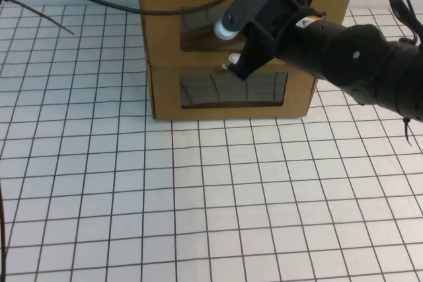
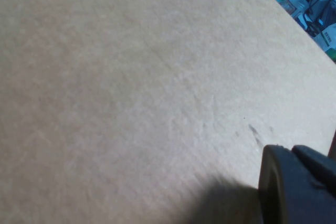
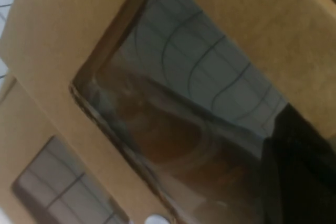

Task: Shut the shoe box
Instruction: Close the shoe box with your right arm

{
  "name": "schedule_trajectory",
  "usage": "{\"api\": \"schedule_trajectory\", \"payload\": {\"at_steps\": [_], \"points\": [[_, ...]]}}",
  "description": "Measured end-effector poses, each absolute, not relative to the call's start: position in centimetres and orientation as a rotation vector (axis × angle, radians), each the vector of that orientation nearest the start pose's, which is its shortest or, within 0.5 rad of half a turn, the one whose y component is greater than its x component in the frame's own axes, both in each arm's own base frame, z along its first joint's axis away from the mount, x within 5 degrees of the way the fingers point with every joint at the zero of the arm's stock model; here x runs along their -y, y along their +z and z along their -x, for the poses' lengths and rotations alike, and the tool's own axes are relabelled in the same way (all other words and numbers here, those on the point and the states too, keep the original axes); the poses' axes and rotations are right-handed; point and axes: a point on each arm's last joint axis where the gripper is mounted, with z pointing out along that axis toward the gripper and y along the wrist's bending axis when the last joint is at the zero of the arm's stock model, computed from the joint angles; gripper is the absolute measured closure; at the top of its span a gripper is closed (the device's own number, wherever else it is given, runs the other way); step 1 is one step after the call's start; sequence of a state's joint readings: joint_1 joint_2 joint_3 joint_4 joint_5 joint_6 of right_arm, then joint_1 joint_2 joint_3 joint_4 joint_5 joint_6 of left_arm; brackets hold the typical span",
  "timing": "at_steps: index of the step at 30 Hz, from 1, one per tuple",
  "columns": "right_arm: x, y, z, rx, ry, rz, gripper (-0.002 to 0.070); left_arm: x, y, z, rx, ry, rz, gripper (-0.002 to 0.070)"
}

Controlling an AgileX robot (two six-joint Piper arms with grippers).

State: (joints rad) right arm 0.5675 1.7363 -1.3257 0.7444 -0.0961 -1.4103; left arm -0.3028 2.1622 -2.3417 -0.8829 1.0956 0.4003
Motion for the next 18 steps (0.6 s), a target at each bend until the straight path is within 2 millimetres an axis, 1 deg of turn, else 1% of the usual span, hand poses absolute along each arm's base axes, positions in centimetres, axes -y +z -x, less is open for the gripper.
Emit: {"api": "schedule_trajectory", "payload": {"at_steps": [4, 7, 15, 18], "points": [[-21.6, 31.4, -37.2, -1.541, -0.109, 0.992, 0.0690, 20.3, 38.4, -43.9, -2.091, -1.057, -0.644, 0.0680], [-21.5, 31.3, -37.9, -1.562, -0.080, 1.008, 0.0690, 20.3, 38.5, -43.9, -2.091, -1.057, -0.645, 0.0680], [-21.1, 31.0, -38.2, -1.591, -0.044, 1.044, 0.0690, 20.3, 38.4, -43.9, -2.093, -1.057, -0.650, 0.0680], [-20.9, 31.9, -37.7, -1.581, -0.027, 1.050, 0.0690, 20.2, 38.5, -43.8, -2.089, -1.054, -0.660, 0.0680]]}}
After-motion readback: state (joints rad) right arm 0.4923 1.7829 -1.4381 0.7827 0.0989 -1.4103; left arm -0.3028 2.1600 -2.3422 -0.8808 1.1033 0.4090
